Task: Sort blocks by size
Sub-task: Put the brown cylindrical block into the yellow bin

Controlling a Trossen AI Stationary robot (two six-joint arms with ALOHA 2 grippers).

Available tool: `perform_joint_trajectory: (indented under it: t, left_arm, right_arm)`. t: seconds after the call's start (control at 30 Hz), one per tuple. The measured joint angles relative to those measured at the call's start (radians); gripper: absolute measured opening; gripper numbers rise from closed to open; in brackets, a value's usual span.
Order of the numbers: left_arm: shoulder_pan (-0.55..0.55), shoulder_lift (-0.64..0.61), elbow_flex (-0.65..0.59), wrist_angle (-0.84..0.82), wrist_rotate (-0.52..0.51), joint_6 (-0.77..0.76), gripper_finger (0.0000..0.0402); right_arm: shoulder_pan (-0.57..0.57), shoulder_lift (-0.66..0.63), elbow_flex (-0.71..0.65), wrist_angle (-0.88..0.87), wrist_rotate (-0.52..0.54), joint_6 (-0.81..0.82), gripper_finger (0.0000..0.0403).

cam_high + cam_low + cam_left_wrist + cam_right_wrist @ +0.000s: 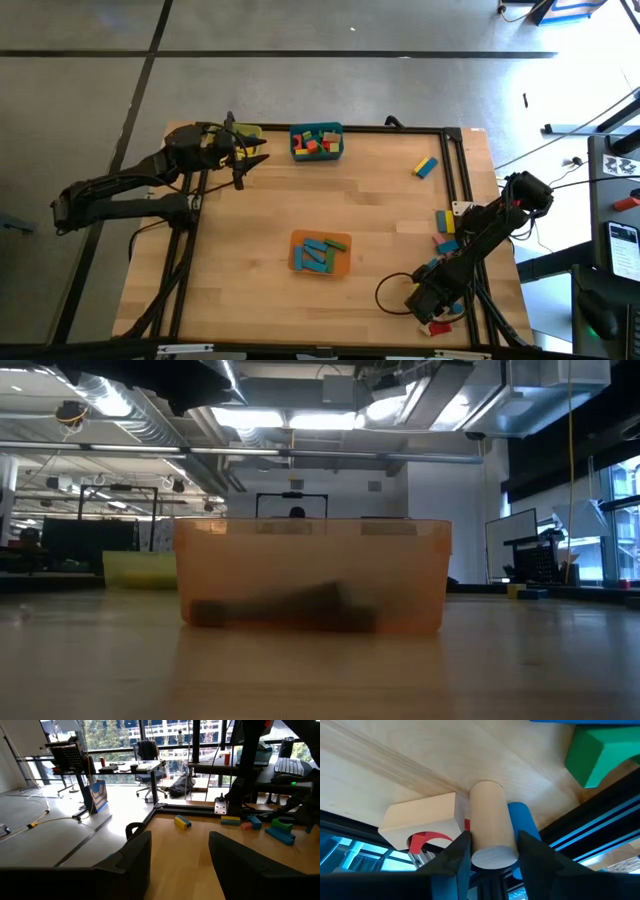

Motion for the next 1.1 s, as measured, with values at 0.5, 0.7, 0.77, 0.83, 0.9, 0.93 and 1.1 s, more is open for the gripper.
perform_joint_trajectory:
  t: [0.5,0.7,0.77,0.83,0.9,0.93,1.1]
  left_arm:
    - [0.0,0.0,0.0,0.025,0.0,-0.004,0.0182]
    - [0.0,0.0,0.0,0.017,0.0,0.004,0.0182]
    - [0.0,0.0,0.0,0.014,0.0,0.022,0.0182]
    - [-0.005,0.0,0.0,0.016,0.008,0.061,0.0182]
    - [-0.014,0.0,0.0,0.017,0.016,0.083,0.0182]
    - [-0.019,0.0,0.0,0.016,0.017,0.091,0.0182]
    - [-0.043,0.0,0.0,0.013,0.019,0.116,0.0182]
  right_arm:
    - [-0.131,-0.021,0.14,-0.093,0.035,-0.198,0.0136]
    - [-0.219,-0.034,0.282,-0.298,0.193,-0.348,0.0137]
    - [-0.254,-0.043,0.322,-0.305,0.263,-0.409,0.0137]
    - [-0.293,-0.054,0.353,-0.309,0.349,-0.478,0.0137]
    - [-0.338,-0.07,0.377,-0.308,0.444,-0.567,0.0138]
    - [-0.362,-0.078,0.389,-0.303,0.484,-0.612,0.0138]
    - [-0.483,-0.112,0.415,-0.241,0.594,-0.846,0.0138]
